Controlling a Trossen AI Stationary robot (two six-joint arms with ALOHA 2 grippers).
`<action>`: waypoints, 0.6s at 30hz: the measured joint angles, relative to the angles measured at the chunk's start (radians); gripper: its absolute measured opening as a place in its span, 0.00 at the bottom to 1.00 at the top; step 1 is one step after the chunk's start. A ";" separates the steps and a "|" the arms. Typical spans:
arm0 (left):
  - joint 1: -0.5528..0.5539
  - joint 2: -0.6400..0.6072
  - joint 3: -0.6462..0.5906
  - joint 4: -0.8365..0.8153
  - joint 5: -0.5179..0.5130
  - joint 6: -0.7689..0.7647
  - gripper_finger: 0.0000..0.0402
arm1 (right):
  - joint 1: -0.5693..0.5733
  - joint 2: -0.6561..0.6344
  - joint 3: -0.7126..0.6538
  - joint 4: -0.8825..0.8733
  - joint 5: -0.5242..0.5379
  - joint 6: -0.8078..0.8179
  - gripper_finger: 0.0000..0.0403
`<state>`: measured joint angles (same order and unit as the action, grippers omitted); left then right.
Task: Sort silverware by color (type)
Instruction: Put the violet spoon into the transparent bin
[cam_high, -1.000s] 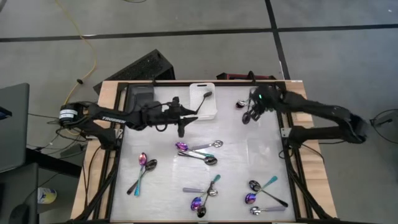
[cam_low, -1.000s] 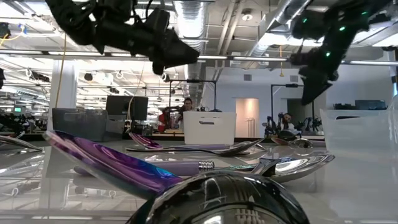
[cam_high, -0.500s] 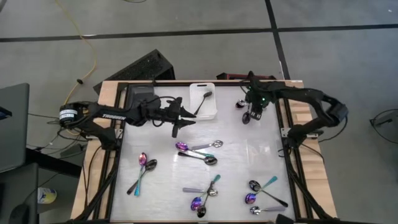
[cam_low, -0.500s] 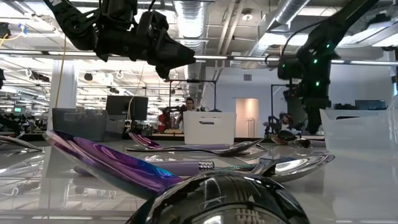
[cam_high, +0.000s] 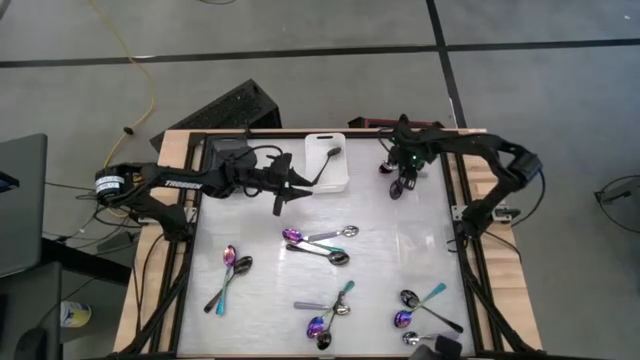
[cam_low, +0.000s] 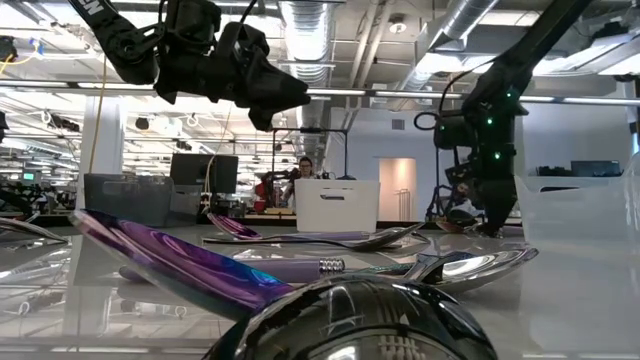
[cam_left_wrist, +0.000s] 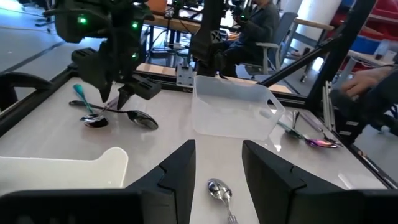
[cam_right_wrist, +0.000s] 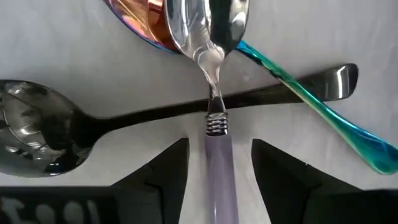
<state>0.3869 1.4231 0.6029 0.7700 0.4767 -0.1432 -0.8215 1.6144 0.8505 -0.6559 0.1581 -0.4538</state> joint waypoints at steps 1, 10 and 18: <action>0.000 0.000 0.000 0.000 0.003 0.000 0.29 | 0.000 0.006 0.001 0.001 0.000 0.000 0.47; 0.000 0.000 0.000 0.007 0.017 -0.034 0.29 | 0.017 -0.019 -0.006 -0.018 0.004 -0.010 0.17; 0.003 -0.056 0.000 -0.104 0.037 -0.043 0.29 | 0.045 -0.272 -0.005 -0.114 0.072 0.114 0.17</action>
<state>0.3901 1.3670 0.6025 0.6658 0.5140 -0.1865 -0.7768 1.3421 0.8460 -0.7704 0.2302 -0.3395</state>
